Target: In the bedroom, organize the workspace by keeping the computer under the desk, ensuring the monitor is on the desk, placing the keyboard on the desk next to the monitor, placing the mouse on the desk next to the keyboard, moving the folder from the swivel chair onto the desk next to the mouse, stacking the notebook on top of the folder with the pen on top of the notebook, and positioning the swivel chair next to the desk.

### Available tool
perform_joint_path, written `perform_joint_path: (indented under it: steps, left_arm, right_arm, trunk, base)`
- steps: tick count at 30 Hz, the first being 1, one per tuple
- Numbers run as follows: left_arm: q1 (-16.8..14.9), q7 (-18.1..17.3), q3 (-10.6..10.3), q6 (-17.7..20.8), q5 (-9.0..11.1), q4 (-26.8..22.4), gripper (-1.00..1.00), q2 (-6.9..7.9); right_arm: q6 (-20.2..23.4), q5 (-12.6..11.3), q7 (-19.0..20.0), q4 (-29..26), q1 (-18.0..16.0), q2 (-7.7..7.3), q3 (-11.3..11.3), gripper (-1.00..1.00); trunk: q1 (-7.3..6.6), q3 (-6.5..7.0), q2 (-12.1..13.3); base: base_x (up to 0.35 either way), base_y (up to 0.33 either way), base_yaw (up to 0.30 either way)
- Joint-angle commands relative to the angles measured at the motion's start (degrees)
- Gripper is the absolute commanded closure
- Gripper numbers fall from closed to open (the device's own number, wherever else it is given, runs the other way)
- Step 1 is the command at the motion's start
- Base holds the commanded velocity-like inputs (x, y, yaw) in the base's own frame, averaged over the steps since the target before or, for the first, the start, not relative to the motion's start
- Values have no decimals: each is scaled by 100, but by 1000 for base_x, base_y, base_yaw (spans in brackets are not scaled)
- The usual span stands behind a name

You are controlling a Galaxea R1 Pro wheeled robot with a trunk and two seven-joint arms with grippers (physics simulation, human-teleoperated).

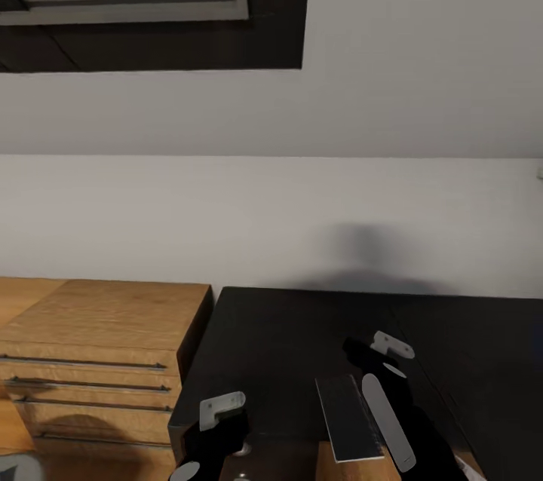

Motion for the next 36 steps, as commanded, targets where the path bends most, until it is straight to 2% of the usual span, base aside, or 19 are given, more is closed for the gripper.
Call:
perform_joint_path:
  steps: [1,6,13,20,28,36]
  left_arm:
    - [-4,42,-5,19,32,-10,-100,1]
    - [-4,42,-5,19,32,-11,-100,1]
    - [-4,37,0,24,32,-11,-100,5]
    - [-4,34,4,20,32,-18,-100,10]
    - [-4,38,3,20,32,-20,-100,8]
    - [-4,23,4,25,32,-8,-100,4]
  right_arm:
    - [-4,-55,-53,-5,-7,-1,7,100]
    - [-19,0,-66,-11,-6,15,38,100]
    - [-25,50,-81,-15,-7,26,57,100]
    - [-25,51,-80,-14,-7,18,56,100]
    - [-25,51,-79,-14,-7,9,47,100]
    - [-17,51,-80,-14,-7,14,50,100]
  trunk:
    - [1,-8,-6]
    - [1,-8,-6]
    - [1,-8,-6]
    - [1,-8,-6]
    - [1,-8,-6]
    - [1,-8,-6]
  base:
    - [0,0,-270]
    - [-12,0,-180]
    - [-238,0,-10]
    - [-24,0,-10]
    - [-9,-2,-215]
    - [-216,-78,-77]
